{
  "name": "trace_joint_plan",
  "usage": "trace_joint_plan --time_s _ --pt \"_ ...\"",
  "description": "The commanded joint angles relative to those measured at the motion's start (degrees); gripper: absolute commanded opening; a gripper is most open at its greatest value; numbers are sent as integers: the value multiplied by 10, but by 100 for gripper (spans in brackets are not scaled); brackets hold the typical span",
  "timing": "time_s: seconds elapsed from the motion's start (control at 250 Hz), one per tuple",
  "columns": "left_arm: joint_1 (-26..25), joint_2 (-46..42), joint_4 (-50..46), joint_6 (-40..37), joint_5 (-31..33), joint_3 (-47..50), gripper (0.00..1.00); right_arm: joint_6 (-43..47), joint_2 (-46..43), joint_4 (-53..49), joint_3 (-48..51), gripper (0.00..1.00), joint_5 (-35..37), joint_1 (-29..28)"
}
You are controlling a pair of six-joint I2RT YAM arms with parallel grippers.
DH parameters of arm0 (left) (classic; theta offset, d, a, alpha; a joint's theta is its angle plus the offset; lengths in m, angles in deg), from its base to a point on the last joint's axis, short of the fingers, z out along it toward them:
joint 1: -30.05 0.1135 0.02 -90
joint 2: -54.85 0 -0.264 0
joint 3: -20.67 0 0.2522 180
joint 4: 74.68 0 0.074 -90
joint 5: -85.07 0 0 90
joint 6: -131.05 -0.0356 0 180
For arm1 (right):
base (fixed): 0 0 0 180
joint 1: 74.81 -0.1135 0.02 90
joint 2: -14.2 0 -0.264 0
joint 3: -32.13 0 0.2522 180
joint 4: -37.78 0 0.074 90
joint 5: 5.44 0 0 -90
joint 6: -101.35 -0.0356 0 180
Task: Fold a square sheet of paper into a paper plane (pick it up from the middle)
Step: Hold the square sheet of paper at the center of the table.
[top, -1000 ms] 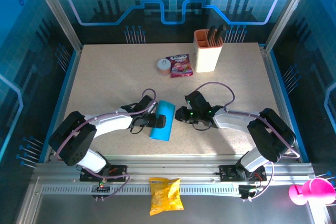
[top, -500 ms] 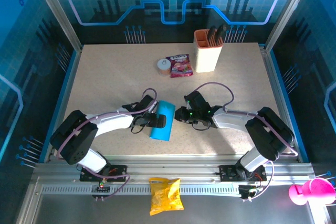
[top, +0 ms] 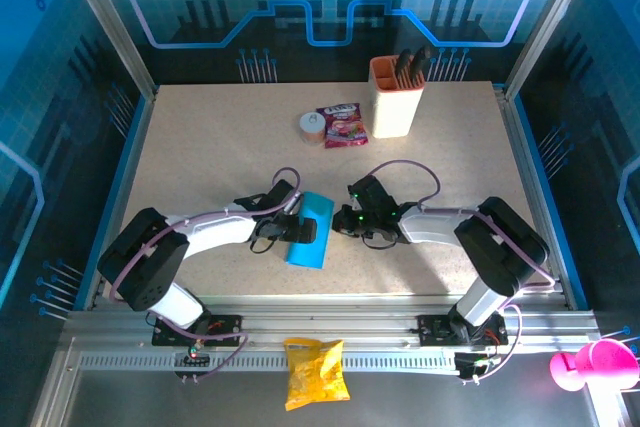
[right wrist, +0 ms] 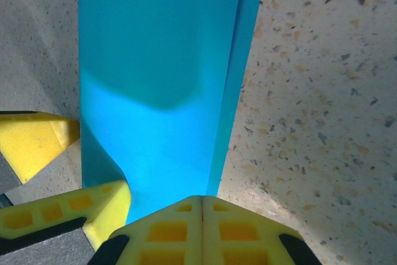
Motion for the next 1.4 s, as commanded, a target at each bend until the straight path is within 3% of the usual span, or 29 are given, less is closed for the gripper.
trace_joint_plan --time_s 0.0,0.403,0.811,1.099,1.398 --pt "-16 29 47 -13 -82 -6 100 -4 17 11 -19 3 -11 -15" --pt "-17 30 49 -13 -84 -4 100 -14 74 23 -56 1 -15 -31" --pt "-15 6 39 -2 -82 -19 100 -37 103 61 -17 0 -18 -21" --pt "35 -62 29 12 -76 -13 100 -37 101 63 -7 0 -16 -19" --pt "51 -44 37 7 -67 6 100 -35 99 61 -7 0 -20 -19"
